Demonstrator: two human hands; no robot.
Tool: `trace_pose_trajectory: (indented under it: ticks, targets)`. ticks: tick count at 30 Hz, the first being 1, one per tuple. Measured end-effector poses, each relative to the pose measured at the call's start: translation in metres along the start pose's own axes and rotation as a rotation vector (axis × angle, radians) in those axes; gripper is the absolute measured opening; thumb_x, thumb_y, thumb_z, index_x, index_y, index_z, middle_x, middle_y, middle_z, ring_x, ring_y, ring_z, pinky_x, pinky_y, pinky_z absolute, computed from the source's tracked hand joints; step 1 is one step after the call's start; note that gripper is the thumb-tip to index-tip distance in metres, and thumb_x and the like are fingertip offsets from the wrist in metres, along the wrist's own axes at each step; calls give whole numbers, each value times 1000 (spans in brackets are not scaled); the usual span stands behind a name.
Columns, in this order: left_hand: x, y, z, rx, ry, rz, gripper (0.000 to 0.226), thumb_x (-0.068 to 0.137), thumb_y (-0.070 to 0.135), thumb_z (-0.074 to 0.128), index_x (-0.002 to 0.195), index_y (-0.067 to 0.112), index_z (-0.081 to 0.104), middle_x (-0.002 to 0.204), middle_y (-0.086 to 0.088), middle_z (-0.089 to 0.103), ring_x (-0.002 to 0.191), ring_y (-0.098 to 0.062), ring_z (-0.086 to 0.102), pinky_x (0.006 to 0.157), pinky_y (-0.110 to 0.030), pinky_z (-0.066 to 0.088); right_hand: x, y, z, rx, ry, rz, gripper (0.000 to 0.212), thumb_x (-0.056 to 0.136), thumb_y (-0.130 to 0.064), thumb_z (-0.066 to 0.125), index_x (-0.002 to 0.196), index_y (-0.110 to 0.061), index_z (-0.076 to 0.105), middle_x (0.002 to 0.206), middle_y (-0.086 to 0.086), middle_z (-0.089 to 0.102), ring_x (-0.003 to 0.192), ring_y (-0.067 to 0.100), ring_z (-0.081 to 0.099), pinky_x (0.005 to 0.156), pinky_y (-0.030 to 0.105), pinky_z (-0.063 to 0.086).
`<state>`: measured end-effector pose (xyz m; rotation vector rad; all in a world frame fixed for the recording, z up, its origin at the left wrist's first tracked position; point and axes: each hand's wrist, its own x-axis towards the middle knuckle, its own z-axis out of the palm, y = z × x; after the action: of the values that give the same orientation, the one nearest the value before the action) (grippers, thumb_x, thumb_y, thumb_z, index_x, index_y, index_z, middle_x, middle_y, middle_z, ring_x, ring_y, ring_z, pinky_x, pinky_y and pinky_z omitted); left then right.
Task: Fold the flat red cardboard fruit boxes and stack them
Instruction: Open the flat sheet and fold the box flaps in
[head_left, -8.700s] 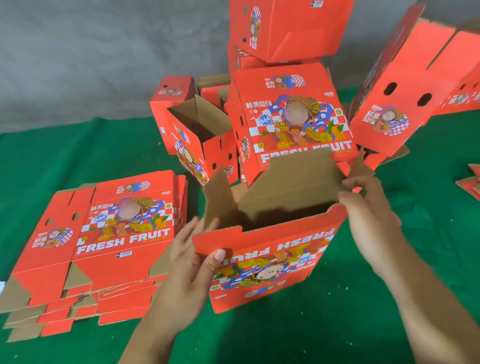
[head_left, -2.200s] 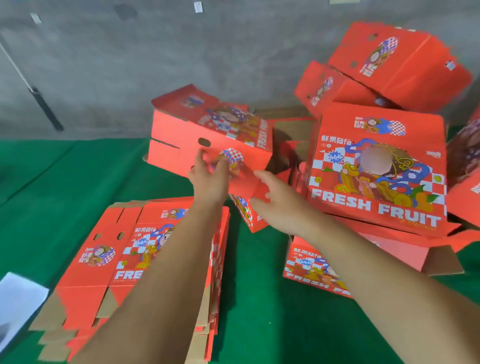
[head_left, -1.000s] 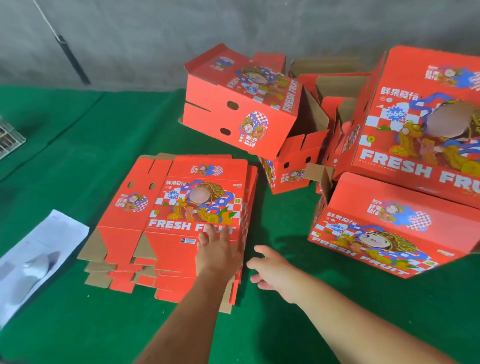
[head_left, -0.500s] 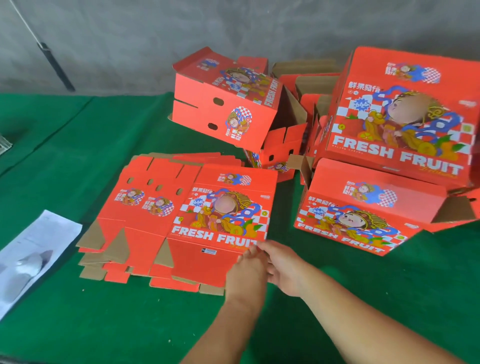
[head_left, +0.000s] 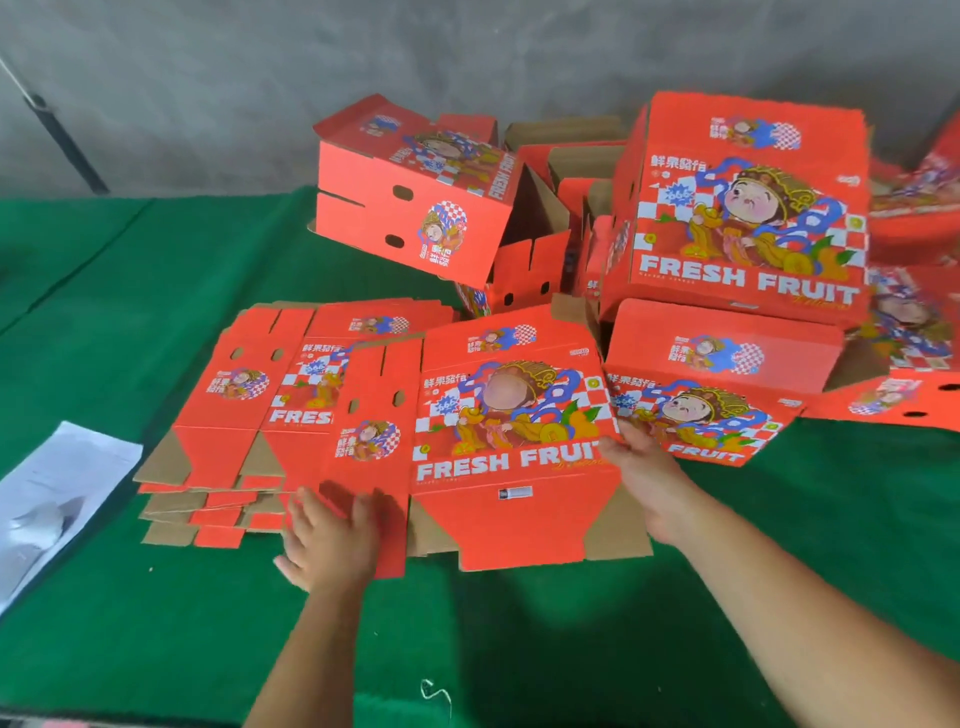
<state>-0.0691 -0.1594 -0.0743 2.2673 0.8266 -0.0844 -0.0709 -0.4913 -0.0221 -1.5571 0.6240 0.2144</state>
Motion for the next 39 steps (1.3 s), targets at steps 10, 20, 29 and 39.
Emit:
trace_pose_trajectory:
  ticks: [10, 20, 29, 39]
  targets:
    - [-25, -15, 6, -594, -355, -206, 107, 65, 86, 48, 144, 14, 54, 141, -17, 60, 125, -39, 59, 112, -56, 43, -15, -33, -34, -368, -19, -282, 53, 99, -27, 65, 146, -44, 45, 121, -20, 67, 102, 1, 66, 84, 25, 52]
    - [-46, -8, 18, -562, -440, -289, 123, 60, 97, 54, 159, 29, 31, 159, -17, 34, 145, -39, 38, 120, -59, 31, -27, -34, -55, -557, 48, -297, 42, 94, -43, 68, 121, -61, 41, 92, -43, 59, 82, -13, 58, 69, 17, 43]
    - [-115, 2, 45, -975, -700, -511, 60, 87, 73, 61, 116, 21, 68, 86, 5, 71, 69, -7, 65, 50, -20, 52, -51, -64, -83, -801, 165, -455, 57, 90, -52, 70, 141, -44, 46, 112, -17, 67, 99, 20, 67, 74, 26, 49]
    - [-118, 21, 58, -1141, -501, -542, 49, 97, 70, 48, 104, 23, 63, 77, 2, 58, 64, -15, 55, 64, -29, 52, -56, -65, -100, -607, 146, -467, 34, 84, -64, 73, 109, -52, 52, 93, -46, 63, 80, -24, 59, 62, 8, 42]
